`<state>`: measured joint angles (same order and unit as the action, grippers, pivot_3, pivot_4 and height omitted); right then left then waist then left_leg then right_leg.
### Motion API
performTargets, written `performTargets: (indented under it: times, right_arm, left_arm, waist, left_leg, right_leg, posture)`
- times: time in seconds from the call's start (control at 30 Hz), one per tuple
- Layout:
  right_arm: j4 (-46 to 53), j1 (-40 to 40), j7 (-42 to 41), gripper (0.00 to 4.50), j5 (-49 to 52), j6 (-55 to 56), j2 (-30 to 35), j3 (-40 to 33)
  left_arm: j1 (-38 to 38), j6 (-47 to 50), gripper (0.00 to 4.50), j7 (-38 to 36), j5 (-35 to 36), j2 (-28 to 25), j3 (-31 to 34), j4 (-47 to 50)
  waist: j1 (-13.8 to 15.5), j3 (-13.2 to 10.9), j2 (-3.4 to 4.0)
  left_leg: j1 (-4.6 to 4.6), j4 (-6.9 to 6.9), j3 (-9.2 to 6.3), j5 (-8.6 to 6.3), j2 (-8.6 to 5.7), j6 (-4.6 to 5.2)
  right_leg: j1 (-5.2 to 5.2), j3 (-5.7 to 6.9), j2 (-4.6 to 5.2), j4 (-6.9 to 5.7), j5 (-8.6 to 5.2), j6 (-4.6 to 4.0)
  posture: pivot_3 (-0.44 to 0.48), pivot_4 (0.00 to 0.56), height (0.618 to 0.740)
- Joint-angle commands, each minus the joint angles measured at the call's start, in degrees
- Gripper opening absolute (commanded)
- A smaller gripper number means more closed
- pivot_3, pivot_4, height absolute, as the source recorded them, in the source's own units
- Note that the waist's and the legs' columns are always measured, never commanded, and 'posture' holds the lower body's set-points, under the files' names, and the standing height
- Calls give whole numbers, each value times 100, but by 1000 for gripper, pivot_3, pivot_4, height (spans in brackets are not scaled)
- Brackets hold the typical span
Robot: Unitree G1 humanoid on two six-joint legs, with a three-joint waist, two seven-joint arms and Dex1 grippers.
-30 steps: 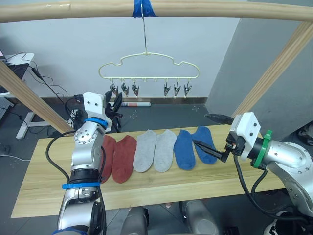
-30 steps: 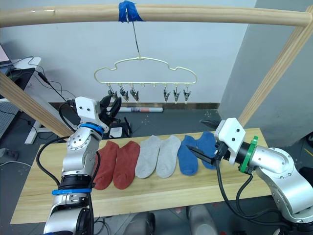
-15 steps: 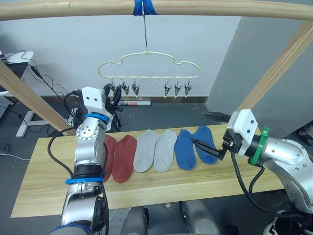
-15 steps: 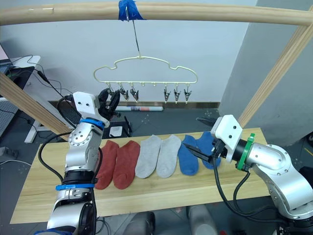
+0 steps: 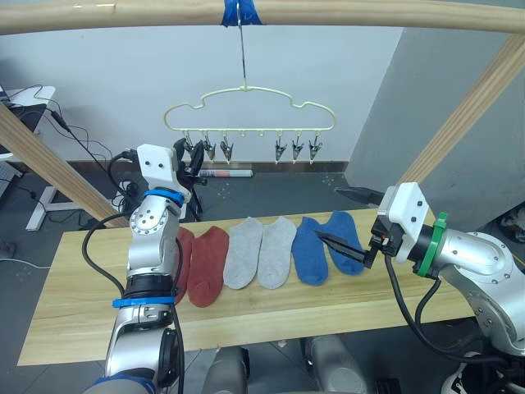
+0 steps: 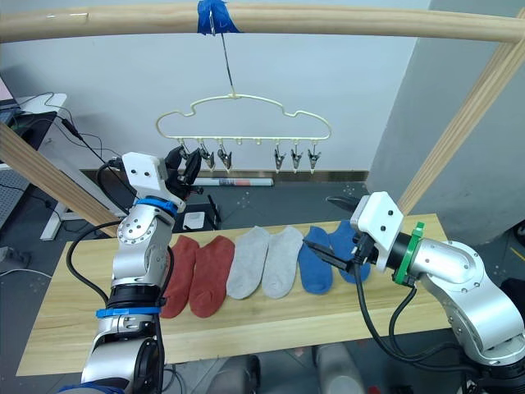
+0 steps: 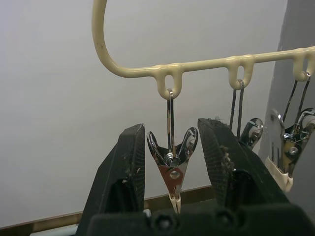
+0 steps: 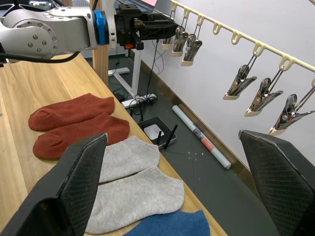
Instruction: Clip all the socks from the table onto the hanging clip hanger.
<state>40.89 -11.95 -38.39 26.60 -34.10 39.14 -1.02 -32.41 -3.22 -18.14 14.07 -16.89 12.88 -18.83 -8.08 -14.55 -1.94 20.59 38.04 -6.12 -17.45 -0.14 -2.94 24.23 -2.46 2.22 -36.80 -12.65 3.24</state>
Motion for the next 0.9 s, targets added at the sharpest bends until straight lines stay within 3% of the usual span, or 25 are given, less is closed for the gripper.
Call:
performTargets:
  times: [0.03,0.2,0.4,0.63,0.9]
  right_arm:
    - [148,-20,38,4500,59,56,-19,-66]
    - [124,26,32,4500,34,73,-17,-53]
    - [-357,517,286,4500,-692,209,50,271]
    - [-2153,651,1435,4500,-2056,1015,-807,849]
    - [-4673,-168,2143,4500,-2557,2346,-1895,775]
  left_arm:
    - [-110,-85,827,12,60,11,38,157]
    - [-104,-108,24,26,33,-5,29,196]
    - [-3,-27,6,31,8,-32,-5,433]
    - [140,182,6,-64,-20,-119,-83,746]
    - [199,453,6,-183,18,-218,-133,1006]
  waist:
    - [0,0,0]
    - [-1,0,0]
    - [4,0,0]
    - [-1,-2,2]
    - [-1,-44,21]
  left_leg:
    - [0,0,1,0,0,0]
    - [0,0,0,0,0,0]
    - [1,0,-1,0,0,0]
    - [0,0,1,0,0,0]
    - [1,1,4,1,-1,-1]
  right_leg:
    - [0,0,0,0,0,0]
    - [0,0,0,0,-1,2]
    - [0,2,0,1,-2,3]
    - [5,-1,1,-4,-2,3]
    - [7,-5,2,-5,3,-3]
  posture:
    - [-281,248,740]
    - [-281,248,740]
    - [-272,251,740]
    - [-253,259,740]
    - [-224,267,740]
